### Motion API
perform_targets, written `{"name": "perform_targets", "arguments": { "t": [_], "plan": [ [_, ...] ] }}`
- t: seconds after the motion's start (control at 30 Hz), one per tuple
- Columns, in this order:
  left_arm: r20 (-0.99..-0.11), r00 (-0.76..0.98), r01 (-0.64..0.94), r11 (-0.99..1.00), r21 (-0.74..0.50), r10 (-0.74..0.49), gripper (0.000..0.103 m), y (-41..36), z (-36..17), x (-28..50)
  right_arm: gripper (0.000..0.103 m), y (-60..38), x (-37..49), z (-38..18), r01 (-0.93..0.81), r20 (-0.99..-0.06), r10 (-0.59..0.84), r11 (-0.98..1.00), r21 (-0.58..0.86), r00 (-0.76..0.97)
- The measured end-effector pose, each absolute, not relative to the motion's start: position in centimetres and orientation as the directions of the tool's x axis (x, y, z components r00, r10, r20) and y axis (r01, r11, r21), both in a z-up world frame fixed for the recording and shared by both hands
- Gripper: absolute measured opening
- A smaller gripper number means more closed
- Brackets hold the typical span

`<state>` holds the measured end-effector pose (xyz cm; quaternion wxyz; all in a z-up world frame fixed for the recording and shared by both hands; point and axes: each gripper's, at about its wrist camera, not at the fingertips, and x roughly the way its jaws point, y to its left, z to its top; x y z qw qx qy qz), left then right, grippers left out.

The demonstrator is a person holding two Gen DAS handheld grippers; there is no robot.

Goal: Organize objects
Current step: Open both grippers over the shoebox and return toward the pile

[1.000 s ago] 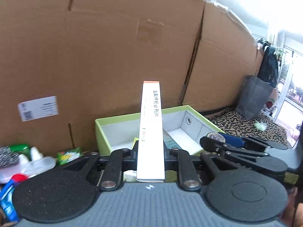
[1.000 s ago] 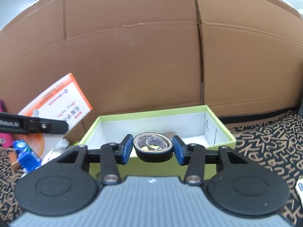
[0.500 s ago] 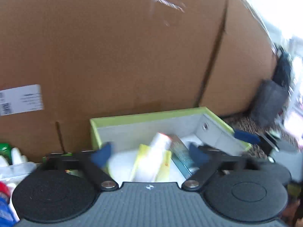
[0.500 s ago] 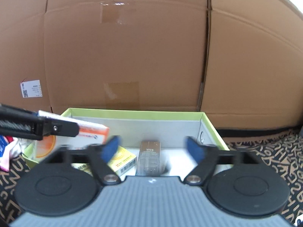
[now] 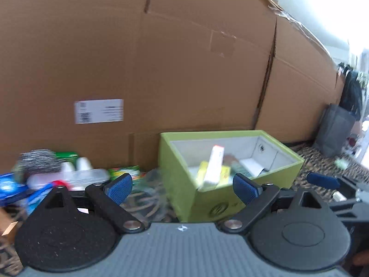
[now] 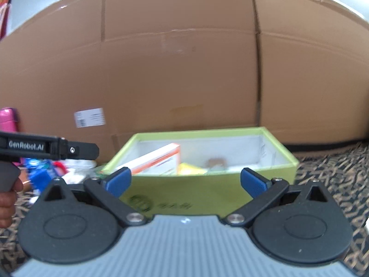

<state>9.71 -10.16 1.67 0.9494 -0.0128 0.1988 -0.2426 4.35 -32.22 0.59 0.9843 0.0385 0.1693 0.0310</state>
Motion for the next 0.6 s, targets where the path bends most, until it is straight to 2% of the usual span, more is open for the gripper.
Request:
{"name": "perform_targets", "arguments": {
  "t": [0.23,0.4,0.6],
  "plan": [
    [-0.384,0.867,0.338,0.941,-0.014,-0.317,0.097,-4.3,0.8,5.6,0.103,-28.3,3.3,-0.4,-0.136,-0.403,0.172,0.984,0.115,0.899],
    [-0.39,0.89,0.246,0.969,-0.026,-0.236,0.097,-0.3,0.2,3.9,0.103,-25.0,2.3,-0.6,-0.213,-0.428,0.257,0.966,0.147,0.866],
    [-0.419,0.892,0.165,0.985,-0.046,-0.169,0.097,3.1,-0.5,3.1,0.103,-20.9,1.7,-0.4,-0.31,-0.442,0.325,0.944,0.108,0.836]
  ]
}}
